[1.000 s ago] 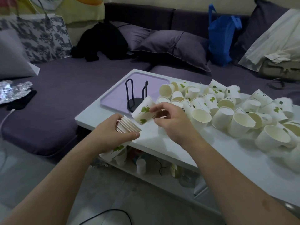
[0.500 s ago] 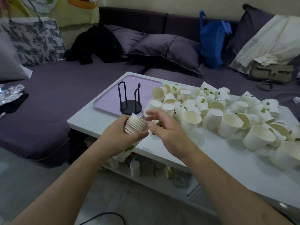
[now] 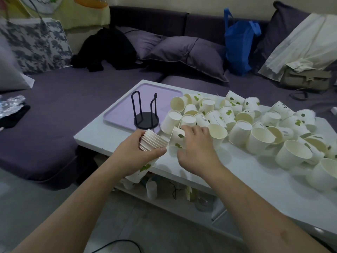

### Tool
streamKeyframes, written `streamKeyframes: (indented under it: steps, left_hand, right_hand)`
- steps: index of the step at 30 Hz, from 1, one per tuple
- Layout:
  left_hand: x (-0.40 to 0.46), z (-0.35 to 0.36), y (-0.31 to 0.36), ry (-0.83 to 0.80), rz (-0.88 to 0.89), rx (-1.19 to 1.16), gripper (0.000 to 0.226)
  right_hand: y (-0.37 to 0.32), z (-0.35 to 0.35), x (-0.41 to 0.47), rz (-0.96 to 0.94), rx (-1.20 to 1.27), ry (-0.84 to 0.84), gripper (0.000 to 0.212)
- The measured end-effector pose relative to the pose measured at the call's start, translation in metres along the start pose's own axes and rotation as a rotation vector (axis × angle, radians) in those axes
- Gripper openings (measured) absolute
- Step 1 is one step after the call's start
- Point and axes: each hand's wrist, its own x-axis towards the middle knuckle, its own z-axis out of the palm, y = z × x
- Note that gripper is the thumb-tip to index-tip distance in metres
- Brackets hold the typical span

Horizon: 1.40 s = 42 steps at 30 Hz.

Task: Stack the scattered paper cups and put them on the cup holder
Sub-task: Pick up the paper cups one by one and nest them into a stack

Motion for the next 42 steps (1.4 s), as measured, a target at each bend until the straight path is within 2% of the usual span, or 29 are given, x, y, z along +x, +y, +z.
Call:
streamKeyframes:
  steps: [3, 6, 10, 14, 18, 25, 27, 29, 31, 37, 42]
  left_hand:
    - [0.001, 0.001, -0.001, -0.007, 0.001, 0.004, 0.056]
    - [0.001, 0.002, -0.003, -0.020, 0.002, 0.007, 0.057]
    - [0.000, 0.003, -0.004, -0.034, 0.009, 0.005, 0.054]
    - [-0.001, 0.003, -0.004, -0.030, 0.013, 0.004, 0.053]
    - [-0.001, 0.004, -0.003, -0.040, 0.017, 0.017, 0.054]
    - [-0.003, 0.005, 0.003, -0.061, 0.007, 0.003, 0.058]
    - [-0.005, 0.009, 0.008, -0.085, 0.017, 0.002, 0.058]
    - [-0.005, 0.015, 0.012, -0.100, 0.034, 0.002, 0.060]
    - [-0.006, 0.021, 0.017, -0.115, 0.055, 0.006, 0.061]
    - [-0.008, 0.036, 0.033, -0.143, 0.094, 0.002, 0.063]
    - [-0.007, 0.048, 0.045, -0.126, 0.123, -0.059, 0.053]
  right_hand:
    - [-0.002, 0.007, 0.002, -0.003, -0.040, 0.068, 0.078]
    - [-0.002, 0.015, 0.005, -0.016, -0.058, 0.039, 0.087]
    - [-0.002, 0.021, 0.005, -0.015, -0.089, 0.063, 0.078]
    - [-0.002, 0.021, 0.004, -0.097, -0.091, 0.020, 0.087]
    - [-0.002, 0.015, 0.000, -0.146, -0.081, -0.010, 0.066]
    - [0.015, -0.024, -0.002, -0.003, 0.303, 0.270, 0.075]
    - [0.021, -0.034, -0.005, 0.049, 0.504, 0.295, 0.072]
    - [0.022, -0.040, -0.009, 0.127, 0.771, 0.226, 0.063]
    - [0.022, -0.040, -0.012, 0.159, 0.903, 0.140, 0.059]
    - [0.021, -0.037, -0.022, 0.112, 0.879, 0.080, 0.062]
    - [0.033, -0.033, -0.029, 0.090, 0.912, -0.101, 0.064]
